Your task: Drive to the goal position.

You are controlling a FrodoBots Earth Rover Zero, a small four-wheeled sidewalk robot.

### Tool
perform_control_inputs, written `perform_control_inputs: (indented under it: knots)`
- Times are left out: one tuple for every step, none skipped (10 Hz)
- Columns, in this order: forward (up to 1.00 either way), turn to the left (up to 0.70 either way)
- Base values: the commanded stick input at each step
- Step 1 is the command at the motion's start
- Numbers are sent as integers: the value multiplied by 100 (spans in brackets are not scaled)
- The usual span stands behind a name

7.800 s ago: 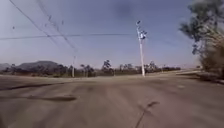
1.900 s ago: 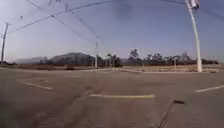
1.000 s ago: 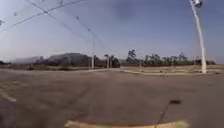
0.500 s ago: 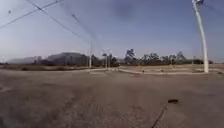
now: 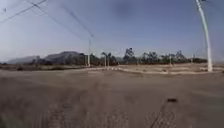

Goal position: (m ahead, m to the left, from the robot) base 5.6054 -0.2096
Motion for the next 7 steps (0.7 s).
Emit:
perform_control_inputs:
  knots:
    - [100, 0]
    - [100, 0]
    - [100, 0]
    - [100, 0]
    - [100, 0]
    - [100, 0]
    - [100, 27]
